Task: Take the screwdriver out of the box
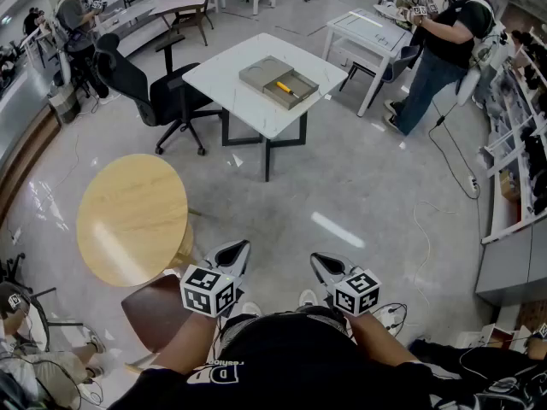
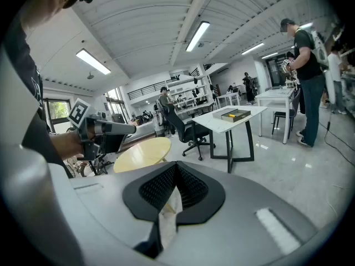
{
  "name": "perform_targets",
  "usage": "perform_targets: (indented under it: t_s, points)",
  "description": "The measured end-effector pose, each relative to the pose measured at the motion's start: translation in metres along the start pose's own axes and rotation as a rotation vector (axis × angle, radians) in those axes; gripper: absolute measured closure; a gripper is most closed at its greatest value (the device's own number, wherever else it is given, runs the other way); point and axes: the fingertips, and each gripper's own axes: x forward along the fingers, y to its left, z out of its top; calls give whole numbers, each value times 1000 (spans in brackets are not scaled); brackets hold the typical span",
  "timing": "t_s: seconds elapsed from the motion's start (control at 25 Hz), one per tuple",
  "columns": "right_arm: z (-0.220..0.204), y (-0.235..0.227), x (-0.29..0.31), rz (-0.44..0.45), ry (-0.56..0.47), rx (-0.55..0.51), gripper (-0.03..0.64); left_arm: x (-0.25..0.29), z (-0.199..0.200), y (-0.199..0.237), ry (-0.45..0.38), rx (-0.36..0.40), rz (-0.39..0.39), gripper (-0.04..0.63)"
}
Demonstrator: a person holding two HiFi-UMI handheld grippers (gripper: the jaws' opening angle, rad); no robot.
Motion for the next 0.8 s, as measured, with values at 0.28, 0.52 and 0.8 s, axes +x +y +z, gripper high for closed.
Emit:
perform_targets:
  t_s: [0.28, 0.52, 0.8]
  points:
    - [2, 2, 2, -14, -7, 1, 617, 1, 4, 4, -3, 8, -14, 535]
    - [0, 17, 4, -15, -15, 5, 617, -4, 1, 4, 4, 18, -45, 535]
    - [-11, 38, 6, -67, -19, -8, 617, -24, -10, 13, 11, 29, -70, 535]
